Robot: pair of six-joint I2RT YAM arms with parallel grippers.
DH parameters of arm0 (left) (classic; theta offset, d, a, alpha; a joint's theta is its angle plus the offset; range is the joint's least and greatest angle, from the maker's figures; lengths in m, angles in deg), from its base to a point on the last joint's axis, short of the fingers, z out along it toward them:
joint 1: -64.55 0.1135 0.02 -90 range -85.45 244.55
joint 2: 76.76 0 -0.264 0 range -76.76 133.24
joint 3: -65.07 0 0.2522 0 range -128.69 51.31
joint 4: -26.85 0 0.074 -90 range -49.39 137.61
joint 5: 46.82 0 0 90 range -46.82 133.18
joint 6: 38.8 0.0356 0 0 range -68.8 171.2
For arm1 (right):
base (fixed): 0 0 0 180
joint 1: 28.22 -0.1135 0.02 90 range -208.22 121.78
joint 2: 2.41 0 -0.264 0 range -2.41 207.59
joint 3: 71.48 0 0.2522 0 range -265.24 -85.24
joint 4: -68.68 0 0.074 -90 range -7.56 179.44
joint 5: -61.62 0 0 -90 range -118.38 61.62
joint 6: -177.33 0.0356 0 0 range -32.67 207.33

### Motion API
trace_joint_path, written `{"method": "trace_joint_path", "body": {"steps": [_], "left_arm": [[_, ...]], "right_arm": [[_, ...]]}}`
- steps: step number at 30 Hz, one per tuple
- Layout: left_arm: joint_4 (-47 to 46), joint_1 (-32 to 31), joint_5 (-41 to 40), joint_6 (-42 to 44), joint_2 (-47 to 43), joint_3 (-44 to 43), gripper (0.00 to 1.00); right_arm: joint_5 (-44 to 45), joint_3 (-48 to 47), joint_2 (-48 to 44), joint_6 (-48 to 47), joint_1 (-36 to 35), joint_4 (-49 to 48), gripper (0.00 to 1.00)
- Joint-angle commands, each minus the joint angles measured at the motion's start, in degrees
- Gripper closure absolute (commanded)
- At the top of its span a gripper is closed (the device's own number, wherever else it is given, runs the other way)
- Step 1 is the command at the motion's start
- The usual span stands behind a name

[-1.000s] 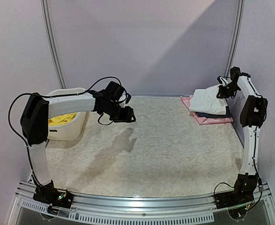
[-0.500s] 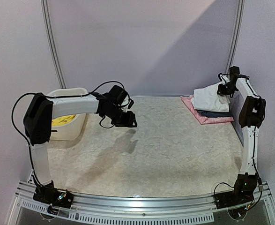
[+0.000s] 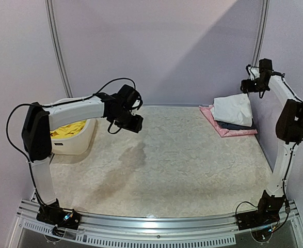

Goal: Fold and stack the mixed laundry pile
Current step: Place the square-folded T-shirt at the corner of the board, then pick up the crumpled shorts and place them in the bin.

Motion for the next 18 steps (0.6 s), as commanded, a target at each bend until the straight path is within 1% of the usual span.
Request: {"method": "trace_joint_path", "body": {"steps": [1,3,5,7,8,10,11,13,14,15,17,18], "left_arm": [[4.3,-0.2,-17.1,7.9,-7.8,-2.6,0.41],[5.6,0.4,-20.7,9.4,-9.7,-3.5,0.39],[7.4,1.8,-22.0,10.1,-11.4,-4.7,0.38],[9.1,3.1,-22.6,10.6,-12.8,-5.7,0.38],[10.1,3.8,-23.1,10.9,-13.5,-6.2,0.38],[12.5,5.7,-24.9,10.7,-14.9,-7.3,0.36],[13.7,6.9,-25.7,10.3,-15.7,-7.8,0.34],[17.3,10.0,-25.8,9.5,-16.9,-9.1,0.33],[19.5,11.7,-26.0,8.8,-16.9,-9.9,0.33],[22.0,13.3,-25.9,8.1,-16.9,-10.7,0.33],[26.2,16.7,-25.1,6.4,-16.7,-11.6,0.33],[27.7,18.4,-24.8,5.8,-16.7,-11.4,0.33]], "right_arm": [[-3.8,3.8,-11.7,-0.1,-1.9,-2.5,0.11],[-9.3,8.2,-14.3,0.6,-2.0,-2.0,0.11],[-13.3,11.6,-16.0,1.0,-2.1,-2.2,0.12],[-16.7,15.5,-17.2,1.1,-2.2,-3.3,0.16],[-18.7,17.7,-17.7,1.6,-2.2,-4.2,0.21],[-26.8,23.2,-19.4,3.3,-2.2,-6.7,0.35],[-29.8,25.9,-20.0,5.1,-2.5,-7.9,0.43],[-33.9,30.1,-20.9,6.7,-3.7,-8.7,0.62],[-35.4,31.7,-21.1,6.8,-4.5,-8.4,0.70],[-36.5,33.0,-21.3,5.9,-5.2,-7.8,0.76],[-38.4,36.5,-22.4,4.7,-6.5,-7.8,0.77],[-39.1,37.9,-23.0,4.3,-7.1,-8.0,0.76]]}}
